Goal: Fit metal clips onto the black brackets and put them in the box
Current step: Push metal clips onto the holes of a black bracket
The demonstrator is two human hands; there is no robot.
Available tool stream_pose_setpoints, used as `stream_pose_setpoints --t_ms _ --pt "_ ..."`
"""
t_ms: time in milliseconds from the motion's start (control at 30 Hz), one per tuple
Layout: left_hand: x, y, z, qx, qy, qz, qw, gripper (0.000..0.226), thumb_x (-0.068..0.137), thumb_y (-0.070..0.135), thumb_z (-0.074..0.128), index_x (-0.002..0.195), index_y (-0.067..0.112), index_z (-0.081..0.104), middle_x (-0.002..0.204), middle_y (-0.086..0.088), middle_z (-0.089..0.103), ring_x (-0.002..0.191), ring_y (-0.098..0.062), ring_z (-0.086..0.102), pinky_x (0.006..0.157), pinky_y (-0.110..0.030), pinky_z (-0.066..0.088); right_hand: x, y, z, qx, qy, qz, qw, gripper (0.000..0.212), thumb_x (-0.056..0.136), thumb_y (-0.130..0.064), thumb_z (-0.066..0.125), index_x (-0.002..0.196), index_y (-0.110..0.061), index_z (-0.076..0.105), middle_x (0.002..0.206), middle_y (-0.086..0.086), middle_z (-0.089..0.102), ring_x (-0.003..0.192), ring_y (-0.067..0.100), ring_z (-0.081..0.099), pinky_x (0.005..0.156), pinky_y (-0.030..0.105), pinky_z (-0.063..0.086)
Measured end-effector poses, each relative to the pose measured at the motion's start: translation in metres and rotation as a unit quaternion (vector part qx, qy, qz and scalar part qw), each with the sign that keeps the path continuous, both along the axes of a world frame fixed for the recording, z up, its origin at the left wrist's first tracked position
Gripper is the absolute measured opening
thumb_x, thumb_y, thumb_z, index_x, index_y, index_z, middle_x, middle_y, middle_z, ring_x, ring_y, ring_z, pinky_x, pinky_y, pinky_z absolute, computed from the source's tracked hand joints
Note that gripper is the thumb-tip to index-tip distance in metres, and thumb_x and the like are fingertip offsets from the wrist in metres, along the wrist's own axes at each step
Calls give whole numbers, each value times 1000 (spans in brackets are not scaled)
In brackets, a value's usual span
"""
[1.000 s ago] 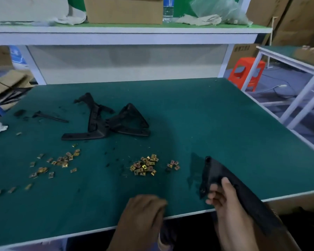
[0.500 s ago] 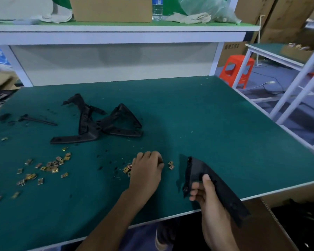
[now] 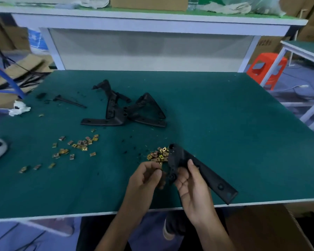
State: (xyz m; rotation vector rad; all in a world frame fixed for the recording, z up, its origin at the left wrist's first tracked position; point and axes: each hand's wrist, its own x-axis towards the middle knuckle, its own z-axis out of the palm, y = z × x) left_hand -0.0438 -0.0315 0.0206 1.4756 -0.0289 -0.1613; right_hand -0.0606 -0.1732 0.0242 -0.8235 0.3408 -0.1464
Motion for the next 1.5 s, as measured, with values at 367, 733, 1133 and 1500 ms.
stream_pose_setpoints --t_ms 367,733,1133,1500 --pt "-2 6 -8 -32 49 -33 998 22 98 23 63 110 35 77 101 1 77 87 -10 69 85 -28 58 3 -13 -12 -3 29 63 998 40 96 -44 58 114 -14 79 114 17 75 101 22 75 81 30 60" --pt "-1 -8 6 -256 142 -31 956 17 74 13 76 90 13 80 100 -14 76 87 -19 74 70 -25 59 2 -13 -20 -59 9 74 995 38 97 -31 64 121 -4 73 114 22 73 95 23 74 78 31 60" --pt "0 -3 3 -265 145 -68 951 20 72 11 79 92 13 80 90 -12 75 71 -15 70 63 -22 57 1 -10 -21 -88 -9 76 993 29 95 -28 66 114 -9 77 112 19 75 97 26 72 82 34 61" --pt "4 2 3 -236 158 -132 950 48 75 3 76 123 2 66 70 -7 64 64 -15 66 60 -23 57 -2 -11 -25 -111 11 70 991 52 79 -37 85 114 1 74 126 41 59 115 46 56 112 65 34"
